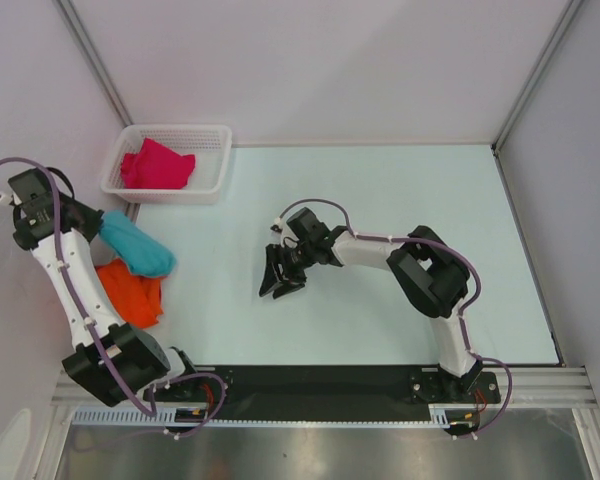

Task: Fold and stack the t-shirts
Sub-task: Smooth out wrinkles on the folded tshirt

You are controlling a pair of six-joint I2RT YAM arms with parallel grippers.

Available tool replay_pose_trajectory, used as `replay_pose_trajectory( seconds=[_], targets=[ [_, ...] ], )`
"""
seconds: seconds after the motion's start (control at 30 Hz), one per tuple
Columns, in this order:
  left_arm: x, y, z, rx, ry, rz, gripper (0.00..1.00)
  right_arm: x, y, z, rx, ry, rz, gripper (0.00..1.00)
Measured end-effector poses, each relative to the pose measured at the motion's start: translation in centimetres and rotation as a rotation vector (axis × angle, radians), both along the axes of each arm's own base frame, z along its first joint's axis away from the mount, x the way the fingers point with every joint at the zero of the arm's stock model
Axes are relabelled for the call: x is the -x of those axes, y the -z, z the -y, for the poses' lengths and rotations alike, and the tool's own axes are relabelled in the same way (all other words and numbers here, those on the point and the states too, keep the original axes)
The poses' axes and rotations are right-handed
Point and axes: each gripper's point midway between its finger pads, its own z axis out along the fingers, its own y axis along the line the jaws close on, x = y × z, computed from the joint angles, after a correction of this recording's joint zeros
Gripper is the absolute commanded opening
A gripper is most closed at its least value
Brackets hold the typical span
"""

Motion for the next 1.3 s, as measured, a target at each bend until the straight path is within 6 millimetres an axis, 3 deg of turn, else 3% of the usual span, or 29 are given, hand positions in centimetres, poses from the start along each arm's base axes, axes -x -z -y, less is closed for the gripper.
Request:
replay_pose_trajectory(
  seconds=[0.13,0.3,0.43,0.73,0.87,0.97,1.0,1.07,1.13,1.3],
  targets=[
    [1.9,-1.0,-0.7,-0.015,-0.051,0.015,0.00,0.0,0.4,0.0,0.006,-0.001,-0.002,0.56],
    [5.8,-2.5,-2.9,-0.058,-0.181,0.051,0.00,0.0,0.8,0.1,0.013,-0.001,-0.009,0.56],
    [7.9,-1.5,-3.0,-0.053,-0.235,0.044,0.00,0.2,1.2,0.1,0.021,-0.003,-0.015,0.56],
    [9.0,2.5,-2.1,0.011,-0.250,-0.007,0.00,0.6,1.6,0.2,0.031,-0.007,-0.024,0.56],
    [10.5,2.2,-1.6,-0.015,-0.303,0.020,0.02,0.9,2.1,0.6,0.045,-0.008,-0.036,0.55],
    [11.1,1.1,-1.3,-0.047,-0.324,0.060,0.23,1.2,2.4,0.8,0.052,-0.010,-0.044,0.55],
    [11.2,0.8,-1.3,-0.054,-0.328,0.074,0.61,1.4,2.5,0.8,0.055,-0.011,-0.045,0.55],
    [11.2,0.8,-1.2,-0.058,-0.327,0.080,0.83,1.6,2.8,1.0,0.061,-0.013,-0.050,0.55],
    [11.1,1.1,-1.3,-0.048,-0.334,0.084,0.95,1.8,3.1,1.2,0.068,-0.013,-0.056,0.55],
    [11.1,1.6,-1.3,-0.036,-0.345,0.085,1.00,2.1,3.4,1.5,0.075,-0.020,-0.065,0.54]
  ],
)
